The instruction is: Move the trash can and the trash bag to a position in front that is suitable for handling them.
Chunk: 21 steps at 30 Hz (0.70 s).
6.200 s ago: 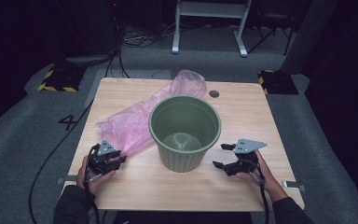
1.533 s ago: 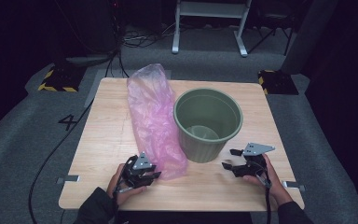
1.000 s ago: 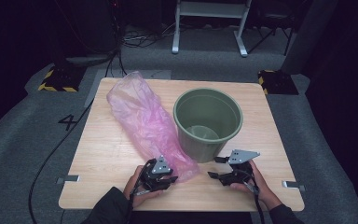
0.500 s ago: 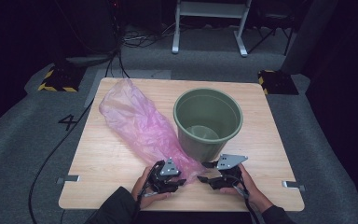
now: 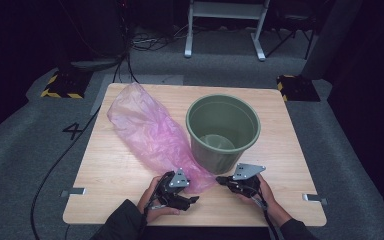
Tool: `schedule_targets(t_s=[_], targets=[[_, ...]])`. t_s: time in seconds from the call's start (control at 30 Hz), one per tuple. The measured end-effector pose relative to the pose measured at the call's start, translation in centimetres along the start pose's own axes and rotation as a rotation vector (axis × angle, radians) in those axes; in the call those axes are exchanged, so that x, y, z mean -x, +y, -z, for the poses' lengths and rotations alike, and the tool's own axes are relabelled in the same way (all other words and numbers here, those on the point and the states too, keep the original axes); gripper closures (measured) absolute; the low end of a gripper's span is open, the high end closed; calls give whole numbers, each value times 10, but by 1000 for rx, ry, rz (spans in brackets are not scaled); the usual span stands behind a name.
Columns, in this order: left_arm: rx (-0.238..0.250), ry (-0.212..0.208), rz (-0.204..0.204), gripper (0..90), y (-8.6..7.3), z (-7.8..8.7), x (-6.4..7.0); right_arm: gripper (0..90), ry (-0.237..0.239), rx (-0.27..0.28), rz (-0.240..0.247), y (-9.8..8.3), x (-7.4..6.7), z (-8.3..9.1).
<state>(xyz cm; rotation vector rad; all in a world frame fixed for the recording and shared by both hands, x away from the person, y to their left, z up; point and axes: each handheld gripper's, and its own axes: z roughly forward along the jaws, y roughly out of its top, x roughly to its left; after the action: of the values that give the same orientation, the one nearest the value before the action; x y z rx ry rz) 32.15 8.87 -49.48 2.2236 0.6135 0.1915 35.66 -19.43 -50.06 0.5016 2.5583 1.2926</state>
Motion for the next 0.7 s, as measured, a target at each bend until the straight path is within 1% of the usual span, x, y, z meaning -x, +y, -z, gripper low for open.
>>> schedule_targets(t_s=[0.03,0.07,0.1,0.13,0.17,0.2,0.23,0.27,0.3,0.33,0.37,0.4,0.43,0.47,0.5,0.53,0.57,0.6,0.63,0.67,0.7], targets=[[13,-2,-1,253,-1,5,-2,899,-10,2,-2,0,1,1],[13,-2,-1,251,-1,5,-2,899,-10,2,-2,0,1,1],[23,0,2,251,-2,11,-5,899,-22,0,-2,-1,3,1],[32,9,22,219,-6,23,-12,899,-43,0,-7,-1,6,2],[32,9,22,213,-6,23,-12,899,-43,0,-7,-1,6,2],[47,23,29,213,-8,29,-16,899,-51,4,-13,-1,8,3],[57,42,37,216,-10,36,-20,900,-65,5,-18,-1,10,4],[64,58,45,214,-13,43,-24,900,-71,9,-23,-1,14,6],[81,75,62,214,-16,49,-29,900,-71,9,-23,-1,14,6],[95,94,78,217,-18,56,-34,900,-86,8,-23,0,16,6],[100,116,85,219,-20,61,-39,900,-97,8,-28,0,18,7],[98,167,101,215,-26,69,-47,900,-102,18,-50,0,23,9],[98,167,101,217,-26,69,-47,900,-104,19,-48,0,24,10],[97,193,122,219,-31,74,-56,900,-111,18,-44,0,26,10],[97,193,122,218,-31,74,-56,900,-111,18,-44,0,26,10],[82,230,130,216,-34,77,-64,900,-122,13,-44,-1,29,10],[82,230,130,215,-34,77,-64,900,-122,13,-44,-1,29,10],[85,245,149,213,-37,79,-70,900,-131,4,-47,-2,33,10],[85,245,149,213,-37,79,-70,900,-131,4,-47,-2,33,10],[78,264,139,212,-38,80,-74,900,-141,-1,-47,-4,36,11],[78,264,139,207,-38,80,-74,900,-148,-3,-45,-5,39,12]])
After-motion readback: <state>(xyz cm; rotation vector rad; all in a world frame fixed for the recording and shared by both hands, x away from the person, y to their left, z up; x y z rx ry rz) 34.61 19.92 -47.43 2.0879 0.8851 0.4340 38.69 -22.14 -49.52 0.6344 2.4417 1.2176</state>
